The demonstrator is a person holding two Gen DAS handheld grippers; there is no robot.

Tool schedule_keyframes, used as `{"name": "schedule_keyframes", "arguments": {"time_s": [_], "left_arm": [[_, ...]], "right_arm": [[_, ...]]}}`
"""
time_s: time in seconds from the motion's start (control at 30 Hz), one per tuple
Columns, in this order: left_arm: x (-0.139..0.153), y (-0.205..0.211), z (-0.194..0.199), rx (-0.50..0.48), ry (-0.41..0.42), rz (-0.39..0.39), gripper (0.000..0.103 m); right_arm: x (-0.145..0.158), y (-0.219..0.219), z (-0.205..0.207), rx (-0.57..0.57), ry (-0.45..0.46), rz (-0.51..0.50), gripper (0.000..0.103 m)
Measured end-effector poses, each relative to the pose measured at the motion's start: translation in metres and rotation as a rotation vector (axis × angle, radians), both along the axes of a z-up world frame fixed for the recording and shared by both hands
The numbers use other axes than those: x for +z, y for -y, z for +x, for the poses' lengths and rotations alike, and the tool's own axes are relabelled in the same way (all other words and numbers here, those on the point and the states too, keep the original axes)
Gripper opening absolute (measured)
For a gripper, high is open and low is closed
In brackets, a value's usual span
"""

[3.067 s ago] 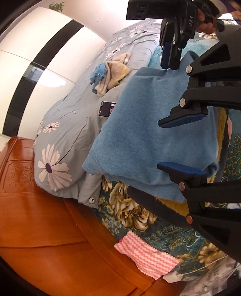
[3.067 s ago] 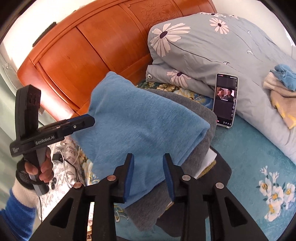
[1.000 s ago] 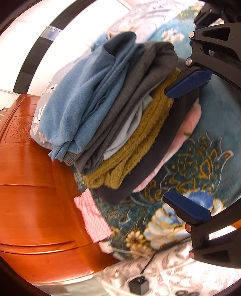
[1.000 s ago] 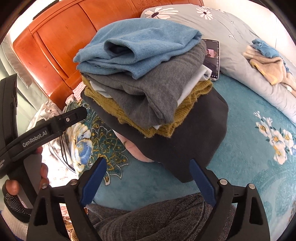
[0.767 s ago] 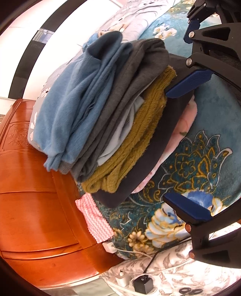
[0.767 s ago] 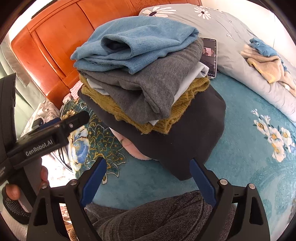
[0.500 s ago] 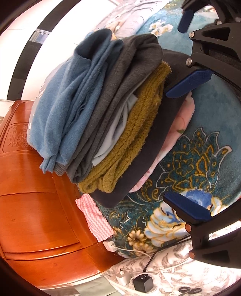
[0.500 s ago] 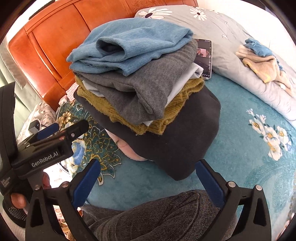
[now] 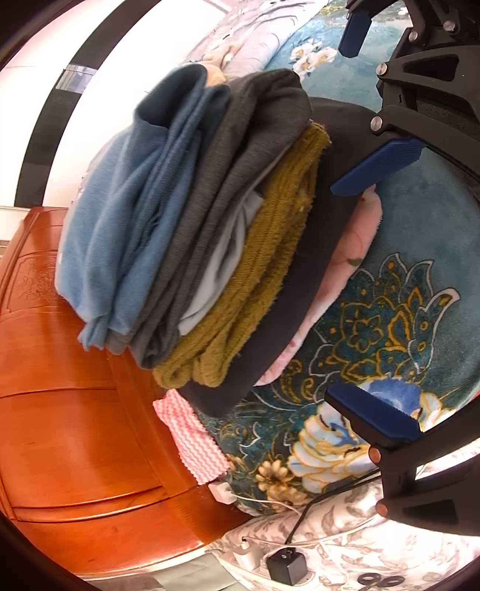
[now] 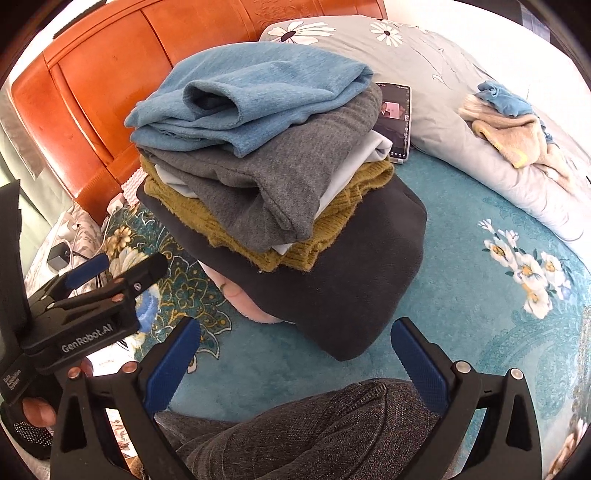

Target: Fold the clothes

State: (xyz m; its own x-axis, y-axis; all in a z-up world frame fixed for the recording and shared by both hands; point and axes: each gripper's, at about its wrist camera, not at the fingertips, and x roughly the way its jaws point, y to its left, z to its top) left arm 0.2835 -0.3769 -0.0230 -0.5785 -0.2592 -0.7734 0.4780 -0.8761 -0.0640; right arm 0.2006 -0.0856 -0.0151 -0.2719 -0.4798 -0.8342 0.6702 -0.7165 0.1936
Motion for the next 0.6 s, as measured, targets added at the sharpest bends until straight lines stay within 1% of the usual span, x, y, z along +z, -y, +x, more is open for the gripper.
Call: {"name": "schedule_keyframes", "arguments": {"time_s": [0.17, 0.27, 0.47, 0.6], "left_arm": [[-0.0061, -0.0058, 0.0012, -0.003, 0.027, -0.027, 0.103], [-0.0073, -0.0041, 0.0032, 0.005, 0.024, -0.012, 0.103], [-0.0065, -0.0040, 0.0034, 0.012, 0.016, -0.042, 0.103], [-0.0065, -0.0014, 0.0021, 0.008, 0.014, -0.022, 0.103]], "right_arm": [[-0.0008, 0.0002, 0.0002, 0.000, -0.001, 0.004, 0.103], [-0.0013, 0.0007, 0.0006, 0.000, -0.003, 0.006, 0.103], [-0.0017, 0.0015, 0.0007, -0.003, -0.004, 0.010, 0.103], [-0.0020, 0.0016, 0.0006, -0.003, -0.002, 0.011, 0.103]]}}
